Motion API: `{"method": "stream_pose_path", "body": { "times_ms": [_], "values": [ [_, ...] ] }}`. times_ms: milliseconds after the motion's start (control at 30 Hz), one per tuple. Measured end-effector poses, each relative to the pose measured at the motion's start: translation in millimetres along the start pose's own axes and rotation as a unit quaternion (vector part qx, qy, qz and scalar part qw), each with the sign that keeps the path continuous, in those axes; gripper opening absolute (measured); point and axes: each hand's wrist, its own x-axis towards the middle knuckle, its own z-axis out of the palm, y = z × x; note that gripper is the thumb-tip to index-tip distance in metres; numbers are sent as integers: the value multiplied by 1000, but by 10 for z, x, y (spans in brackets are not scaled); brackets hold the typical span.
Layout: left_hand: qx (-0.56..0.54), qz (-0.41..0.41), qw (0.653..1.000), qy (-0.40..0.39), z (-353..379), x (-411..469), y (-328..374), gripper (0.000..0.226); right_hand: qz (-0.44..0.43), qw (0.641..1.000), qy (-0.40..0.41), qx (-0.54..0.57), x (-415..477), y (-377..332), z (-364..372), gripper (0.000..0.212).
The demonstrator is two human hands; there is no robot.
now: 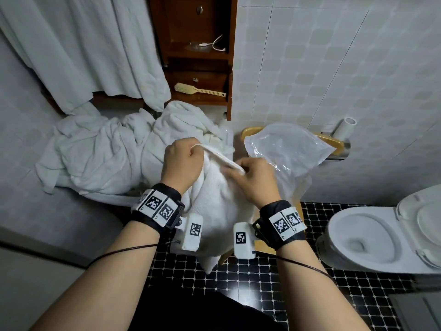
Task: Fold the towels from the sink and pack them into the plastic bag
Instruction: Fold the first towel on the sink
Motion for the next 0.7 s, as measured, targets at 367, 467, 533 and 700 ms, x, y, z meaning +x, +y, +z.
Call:
{"method": "stream_pose_path", "body": {
  "times_ms": [367, 467, 533, 700],
  "values": [
    [43, -73, 989, 119, -285, 99, -91, 19, 9, 995, -71, -68, -56, 321, 38, 22],
    [46, -85, 990, 104, -330, 88, -132, 16, -55, 983, -123, -126, -16, 319, 42, 12],
    [51, -78, 993, 74, -373, 81, -166, 11, -81, 980, -94, -154, 18, 274, 37, 13],
    [90, -60, 993, 37, -462, 44, -249, 14, -65, 995, -5, -82, 24, 31, 108, 17]
  ]
}}
